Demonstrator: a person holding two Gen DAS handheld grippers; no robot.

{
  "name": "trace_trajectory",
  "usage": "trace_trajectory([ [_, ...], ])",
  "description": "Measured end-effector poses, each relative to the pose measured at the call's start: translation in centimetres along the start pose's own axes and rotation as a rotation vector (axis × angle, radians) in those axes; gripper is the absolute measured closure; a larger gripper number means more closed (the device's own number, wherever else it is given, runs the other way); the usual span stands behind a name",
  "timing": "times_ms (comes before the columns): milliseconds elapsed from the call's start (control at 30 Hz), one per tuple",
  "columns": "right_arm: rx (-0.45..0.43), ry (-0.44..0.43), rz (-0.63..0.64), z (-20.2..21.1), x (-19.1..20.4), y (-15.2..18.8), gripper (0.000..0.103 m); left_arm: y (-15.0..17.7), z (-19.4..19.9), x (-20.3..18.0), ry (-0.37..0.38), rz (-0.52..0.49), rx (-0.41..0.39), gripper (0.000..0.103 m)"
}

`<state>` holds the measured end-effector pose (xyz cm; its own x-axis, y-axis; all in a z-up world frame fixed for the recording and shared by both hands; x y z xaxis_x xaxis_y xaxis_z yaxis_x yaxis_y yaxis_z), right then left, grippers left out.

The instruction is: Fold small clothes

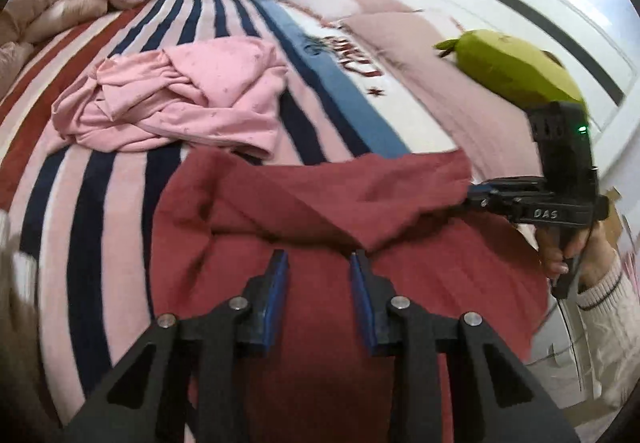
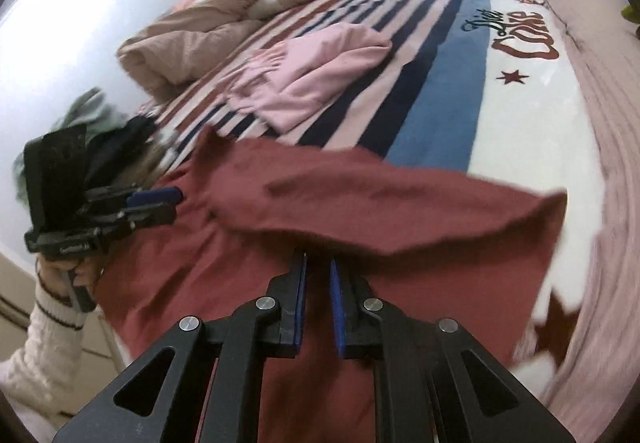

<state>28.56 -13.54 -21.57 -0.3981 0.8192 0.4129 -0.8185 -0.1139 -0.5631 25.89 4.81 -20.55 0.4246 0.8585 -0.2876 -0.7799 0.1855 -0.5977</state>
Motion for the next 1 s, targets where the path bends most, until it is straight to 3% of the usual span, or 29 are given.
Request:
trace_trajectory([
  [133, -0.023, 0.084, -0.078, -0.8, -3.1, -2.3, 0.097, -2.6, -1.5, 3.2, -0.097, 0.061, -0.035, 0.075],
  [267, -0.022, 0.170, -0.140, -1.5, -6.0, -3.2, 0.096, -3.7, -2.8, 7.8, -0.253, 0.167, -0.040, 0.075],
  [400, -0.043, 0.210, -0.148, -0.9, -7.3, -3.0, 0.097, -3.5, -2.3, 9.4, -0.224, 0.228, -0.067, 0.070],
  [467, -0.059, 0.221, -0.134, 0.2, -6.9, -2.6, 0.096, -3.0, -0.9, 8.8, -0.216, 0.221, -0.085, 0.052],
  [600, -0.108, 0.151, -0.080, 3.2, -3.6, -1.2, 0.091, -1.4, 3.2, 5.6, -0.164, 0.173, -0.148, 0.040],
  [733, -0.150, 0.074, 0.048, 6.4, 3.2, 2.7, 0.091, 2.5, 8.2, 1.4, -0.114, 0.151, -0.211, 0.028],
  [900, -0.185, 0.016, 0.118, 7.2, 9.8, 8.0, 0.091, 8.5, 11.8, -0.6, -0.071, 0.230, -0.250, 0.019],
  [1000, -0.212, 0.040, 0.162, 6.5, 12.3, 10.3, 0.091, 11.6, 12.0, -1.0, -0.102, 0.247, -0.229, 0.016],
])
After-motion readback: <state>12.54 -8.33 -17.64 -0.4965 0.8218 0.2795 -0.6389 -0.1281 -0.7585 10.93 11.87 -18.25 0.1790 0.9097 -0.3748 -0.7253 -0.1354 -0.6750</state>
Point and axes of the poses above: each gripper's, at about its wrist camera, not at the fingertips, and z roughly against the way its jaws point, x to its left, y to its underside, the point moved 5 cm from there along -z, roughly the way its jaws point, and after that the axes turned 1 degree about -x, right-handed, at the moved point
